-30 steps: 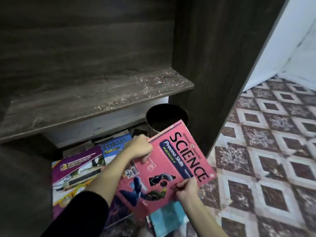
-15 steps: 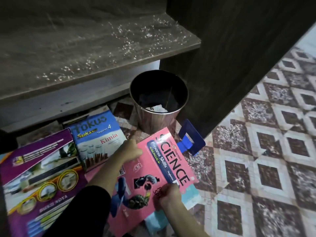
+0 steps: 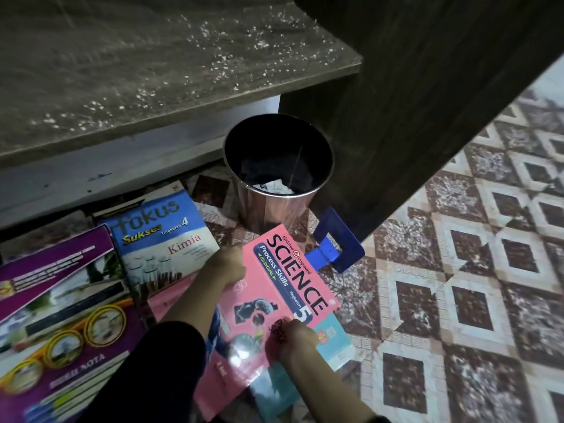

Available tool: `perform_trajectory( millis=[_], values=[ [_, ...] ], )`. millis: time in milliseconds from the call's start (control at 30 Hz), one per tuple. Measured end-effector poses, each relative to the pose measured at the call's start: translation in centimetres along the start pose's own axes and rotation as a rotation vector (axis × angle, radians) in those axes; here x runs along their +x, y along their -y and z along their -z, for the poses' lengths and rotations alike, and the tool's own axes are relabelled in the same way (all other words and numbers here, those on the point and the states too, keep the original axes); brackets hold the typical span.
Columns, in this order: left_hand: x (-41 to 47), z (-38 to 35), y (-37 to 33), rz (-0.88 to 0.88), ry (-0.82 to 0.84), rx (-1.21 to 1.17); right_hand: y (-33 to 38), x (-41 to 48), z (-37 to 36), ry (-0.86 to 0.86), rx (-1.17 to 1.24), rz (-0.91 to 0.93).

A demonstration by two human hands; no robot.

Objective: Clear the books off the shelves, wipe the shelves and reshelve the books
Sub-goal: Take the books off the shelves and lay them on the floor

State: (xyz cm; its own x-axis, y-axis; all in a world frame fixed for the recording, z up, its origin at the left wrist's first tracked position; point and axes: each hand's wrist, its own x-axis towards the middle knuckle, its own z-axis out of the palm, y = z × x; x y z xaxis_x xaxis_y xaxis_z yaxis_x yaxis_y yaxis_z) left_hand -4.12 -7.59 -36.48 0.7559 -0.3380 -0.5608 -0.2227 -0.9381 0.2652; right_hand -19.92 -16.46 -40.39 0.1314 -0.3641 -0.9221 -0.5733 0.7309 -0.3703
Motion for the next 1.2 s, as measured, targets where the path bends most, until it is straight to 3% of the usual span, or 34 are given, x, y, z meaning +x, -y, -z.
perform_trajectory(
  millis=[133, 300, 400, 600, 767, 1200],
  values=[
    [-0.4, 0.3, -0.9, -0.043, -0.037, 0.172, 0.4, -1.1, -0.7, -0.339, -0.094, 0.087],
    [-2.4, 2.3, -1.9, -0.08, -0.056, 0.169, 0.8, -1.6, 0.2, -0.443, -0.434, 0.348],
    [-3.9, 4.2, -2.3, -0.1, -0.082, 0.131, 1.3, -2.6, 0.8, -0.399, -0.502, 0.543],
    [-8.3, 8.1, -4.2, -0.153, -0.179, 0.035, 4.1, -7.5, 1.2, -0.161, -0.373, 0.845],
    [-12.5, 11.3, -5.5, -0.2, -0.311, -0.008, 6.2, -12.7, 0.7, -0.018, -0.193, 0.962],
    [-22.1, 18.3, -9.7, -0.361, -0.657, -0.18, 12.4, -25.2, 4.5, 0.119, 0.057, 1.293]
  ],
)
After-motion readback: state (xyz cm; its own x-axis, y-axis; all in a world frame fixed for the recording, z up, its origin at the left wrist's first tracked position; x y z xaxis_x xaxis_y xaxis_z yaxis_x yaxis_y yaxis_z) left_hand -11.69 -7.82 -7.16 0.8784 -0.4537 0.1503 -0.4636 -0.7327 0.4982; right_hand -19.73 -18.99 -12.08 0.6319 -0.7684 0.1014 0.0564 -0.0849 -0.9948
